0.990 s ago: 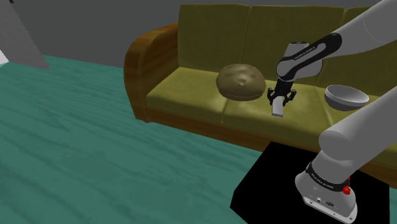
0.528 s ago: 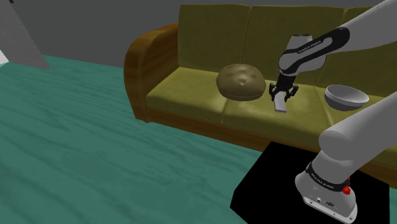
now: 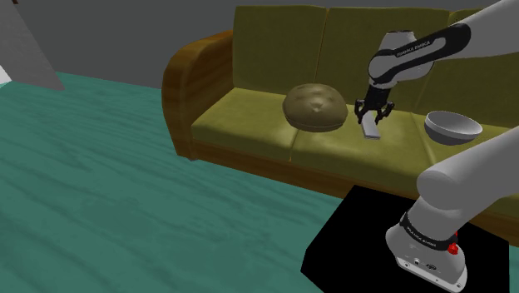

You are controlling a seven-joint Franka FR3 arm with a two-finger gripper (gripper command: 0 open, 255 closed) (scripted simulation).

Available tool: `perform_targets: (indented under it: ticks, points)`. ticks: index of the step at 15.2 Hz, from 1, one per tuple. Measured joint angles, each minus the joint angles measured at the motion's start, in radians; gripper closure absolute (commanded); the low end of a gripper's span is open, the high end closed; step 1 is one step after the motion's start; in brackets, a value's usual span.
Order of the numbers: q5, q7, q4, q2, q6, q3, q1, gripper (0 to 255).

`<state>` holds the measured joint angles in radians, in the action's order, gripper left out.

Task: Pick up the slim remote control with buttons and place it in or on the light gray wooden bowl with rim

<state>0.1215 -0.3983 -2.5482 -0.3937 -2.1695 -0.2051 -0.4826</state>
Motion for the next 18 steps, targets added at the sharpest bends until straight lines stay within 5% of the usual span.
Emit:
perform_targets:
  ticks: [18]
  points:
    - [0.004,0.032,0.157,-0.083,0.238,-0.004,-0.012,255]
